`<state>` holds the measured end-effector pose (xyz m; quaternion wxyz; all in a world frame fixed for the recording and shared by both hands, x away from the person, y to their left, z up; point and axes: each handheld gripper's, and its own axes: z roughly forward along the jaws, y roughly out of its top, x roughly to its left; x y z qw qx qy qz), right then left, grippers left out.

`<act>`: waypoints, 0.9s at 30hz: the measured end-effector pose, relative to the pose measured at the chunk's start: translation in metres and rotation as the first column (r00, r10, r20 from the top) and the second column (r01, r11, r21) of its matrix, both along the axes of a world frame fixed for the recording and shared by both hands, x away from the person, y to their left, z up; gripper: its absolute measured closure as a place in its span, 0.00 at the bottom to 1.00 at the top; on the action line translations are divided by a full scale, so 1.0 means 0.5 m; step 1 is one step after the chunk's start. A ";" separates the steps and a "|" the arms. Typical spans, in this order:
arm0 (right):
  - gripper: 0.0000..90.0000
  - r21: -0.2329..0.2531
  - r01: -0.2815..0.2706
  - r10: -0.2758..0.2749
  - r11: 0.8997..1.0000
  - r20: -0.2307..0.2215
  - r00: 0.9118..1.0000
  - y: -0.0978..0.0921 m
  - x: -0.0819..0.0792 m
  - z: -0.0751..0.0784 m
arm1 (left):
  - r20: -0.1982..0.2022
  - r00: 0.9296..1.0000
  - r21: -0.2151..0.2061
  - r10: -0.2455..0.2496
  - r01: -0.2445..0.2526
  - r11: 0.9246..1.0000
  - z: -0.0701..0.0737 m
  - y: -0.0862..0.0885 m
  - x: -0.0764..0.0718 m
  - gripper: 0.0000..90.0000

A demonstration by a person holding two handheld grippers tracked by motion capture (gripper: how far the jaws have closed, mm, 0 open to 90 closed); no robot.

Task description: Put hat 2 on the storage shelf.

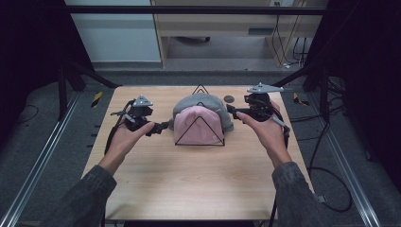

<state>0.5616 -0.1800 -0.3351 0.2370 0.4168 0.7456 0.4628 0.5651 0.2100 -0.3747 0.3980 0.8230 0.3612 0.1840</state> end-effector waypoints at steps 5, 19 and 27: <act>0.14 -0.023 0.001 -0.001 1.000 0.005 1.000 -0.020 -0.037 0.004 | -0.006 0.999 0.005 -0.043 0.043 0.999 -0.005 0.027 -0.040 0.06; 0.09 -0.116 -0.016 0.011 0.993 -0.044 0.999 -0.049 -0.100 -0.069 | -0.060 0.993 0.022 -0.097 0.098 0.995 -0.051 0.066 -0.109 0.07; 0.10 -0.152 -0.033 0.018 0.988 -0.100 0.995 -0.058 -0.132 -0.136 | -0.091 0.989 0.057 -0.115 0.121 0.991 -0.093 0.075 -0.131 0.07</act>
